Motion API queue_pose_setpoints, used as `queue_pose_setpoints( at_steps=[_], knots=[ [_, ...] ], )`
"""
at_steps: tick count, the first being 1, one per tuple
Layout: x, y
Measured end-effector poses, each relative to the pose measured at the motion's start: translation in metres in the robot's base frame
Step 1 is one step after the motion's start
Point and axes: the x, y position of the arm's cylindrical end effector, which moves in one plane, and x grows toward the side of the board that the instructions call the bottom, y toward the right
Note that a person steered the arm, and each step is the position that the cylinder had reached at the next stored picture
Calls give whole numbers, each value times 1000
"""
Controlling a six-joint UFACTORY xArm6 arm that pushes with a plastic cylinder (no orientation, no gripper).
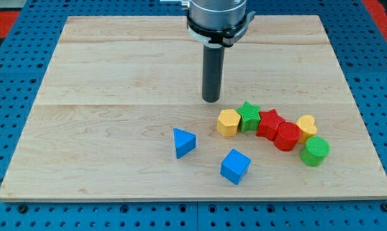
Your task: Point your arm at the red star
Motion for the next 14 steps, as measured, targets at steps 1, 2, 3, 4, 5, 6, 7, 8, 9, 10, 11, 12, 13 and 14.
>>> queue_pose_setpoints(
  at_steps=[1, 2, 3, 4, 5, 6, 7, 8, 9, 10, 11, 12, 13, 14],
  knots=[
    [0, -22],
    [0, -26],
    [-4, 21],
    [-13, 113],
    [18, 138],
    [39, 177],
    [39, 224],
    [39, 238],
    [39, 225],
    [39, 209],
    [39, 186],
    [39, 156],
    [39, 122],
    [39, 84]
  ],
)
